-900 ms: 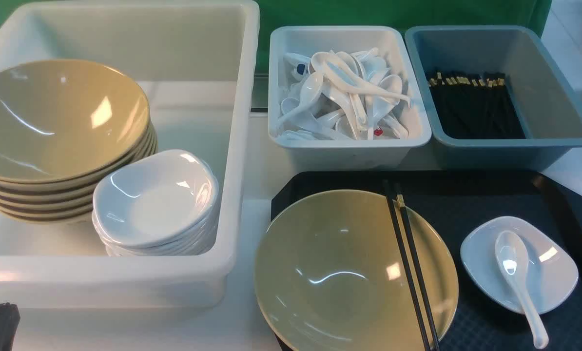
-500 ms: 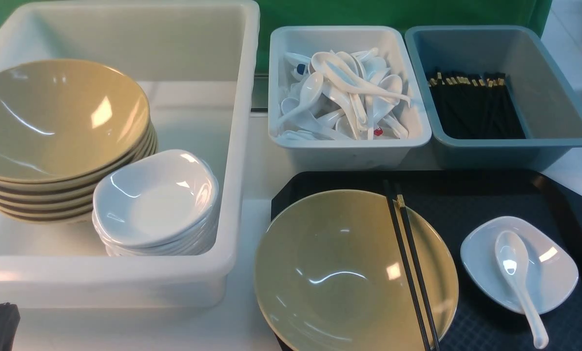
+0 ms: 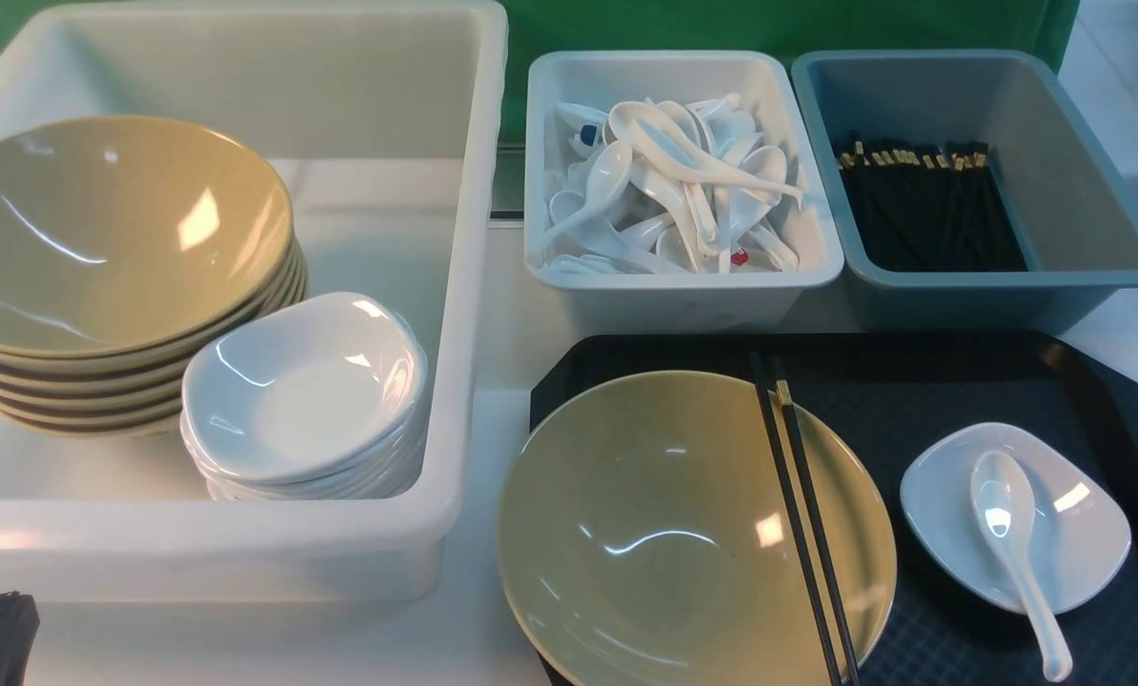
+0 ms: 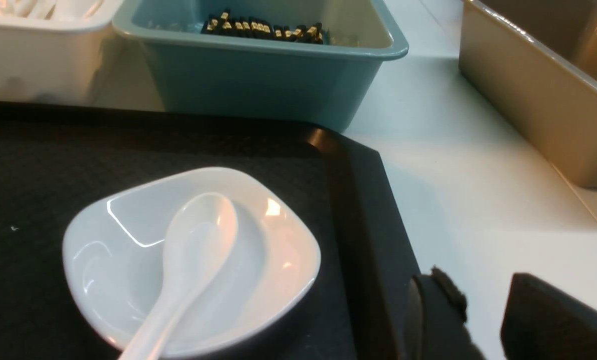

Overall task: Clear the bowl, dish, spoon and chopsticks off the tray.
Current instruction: Use the right arm to grab the chopsticks

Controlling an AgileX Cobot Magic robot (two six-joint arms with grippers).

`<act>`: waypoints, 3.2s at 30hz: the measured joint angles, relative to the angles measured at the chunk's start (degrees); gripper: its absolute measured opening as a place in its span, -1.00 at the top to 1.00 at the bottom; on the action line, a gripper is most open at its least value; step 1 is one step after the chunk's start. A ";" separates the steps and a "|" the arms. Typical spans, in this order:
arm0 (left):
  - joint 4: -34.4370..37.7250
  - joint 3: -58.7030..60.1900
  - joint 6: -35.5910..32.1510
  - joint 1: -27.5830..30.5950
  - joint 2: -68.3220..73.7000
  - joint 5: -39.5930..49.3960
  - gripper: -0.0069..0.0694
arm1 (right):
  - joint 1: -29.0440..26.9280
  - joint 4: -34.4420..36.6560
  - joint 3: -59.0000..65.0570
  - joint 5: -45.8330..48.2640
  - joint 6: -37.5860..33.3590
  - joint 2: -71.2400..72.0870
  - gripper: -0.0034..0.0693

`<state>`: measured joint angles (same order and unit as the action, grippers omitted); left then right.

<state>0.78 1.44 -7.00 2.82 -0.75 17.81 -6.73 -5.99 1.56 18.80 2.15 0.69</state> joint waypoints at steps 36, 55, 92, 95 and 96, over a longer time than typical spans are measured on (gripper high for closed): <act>11.47 0.00 8.66 0.00 0.00 -2.58 0.85 | 0.00 -0.01 0.00 -0.50 16.55 0.00 0.25; 56.29 0.00 31.51 0.00 0.00 -6.87 0.85 | 0.00 -0.01 0.05 -6.82 58.36 0.00 0.25; 15.18 -52.65 -11.85 -31.03 48.60 38.75 0.85 | 36.56 3.17 -67.72 50.51 -5.87 -63.11 0.81; 15.51 -52.65 -14.30 -32.12 50.26 38.54 0.85 | 42.80 3.67 -68.01 50.17 -3.11 -70.45 0.79; 15.51 -52.65 -14.88 -32.17 50.42 38.54 0.85 | 43.87 3.72 -68.01 49.84 -2.15 -72.20 0.78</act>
<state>16.28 -51.21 -21.88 -29.35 49.67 56.36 37.13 -2.27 -66.44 68.63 0.00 -71.50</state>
